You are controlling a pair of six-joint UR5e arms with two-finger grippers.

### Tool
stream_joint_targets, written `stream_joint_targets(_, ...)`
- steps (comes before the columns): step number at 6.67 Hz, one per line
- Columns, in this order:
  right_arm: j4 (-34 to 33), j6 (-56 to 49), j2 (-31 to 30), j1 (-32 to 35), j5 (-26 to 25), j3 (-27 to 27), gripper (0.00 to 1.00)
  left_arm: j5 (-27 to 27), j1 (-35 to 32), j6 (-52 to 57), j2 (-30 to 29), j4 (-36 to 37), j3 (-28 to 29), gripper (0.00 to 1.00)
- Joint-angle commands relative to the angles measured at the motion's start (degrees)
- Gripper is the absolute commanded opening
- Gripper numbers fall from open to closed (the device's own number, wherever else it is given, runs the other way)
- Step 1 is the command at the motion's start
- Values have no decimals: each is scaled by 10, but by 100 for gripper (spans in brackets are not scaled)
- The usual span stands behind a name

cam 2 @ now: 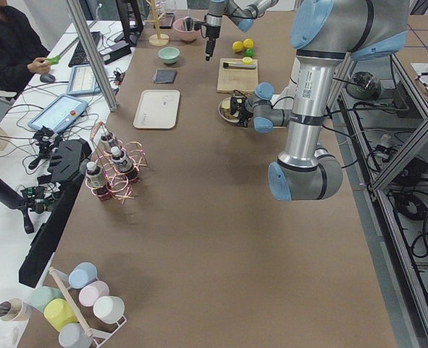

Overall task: Make sandwich and place on tray
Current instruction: 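Grasp the white plate rim with the left gripper while the right arm holds back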

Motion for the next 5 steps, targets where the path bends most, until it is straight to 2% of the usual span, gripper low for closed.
stream_joint_targets(1,0,0,0,-1,-2,-1,100,0,0,1,-1,0,4,0)
stream_joint_targets(4,0,-1,5,-1,-2,-5,100,-13,-10,4,-3,4,-16,0)
stream_joint_targets(5,0,-1,6,-1,-2,-5,100,-59,-35,3,-5,4,-22,0)
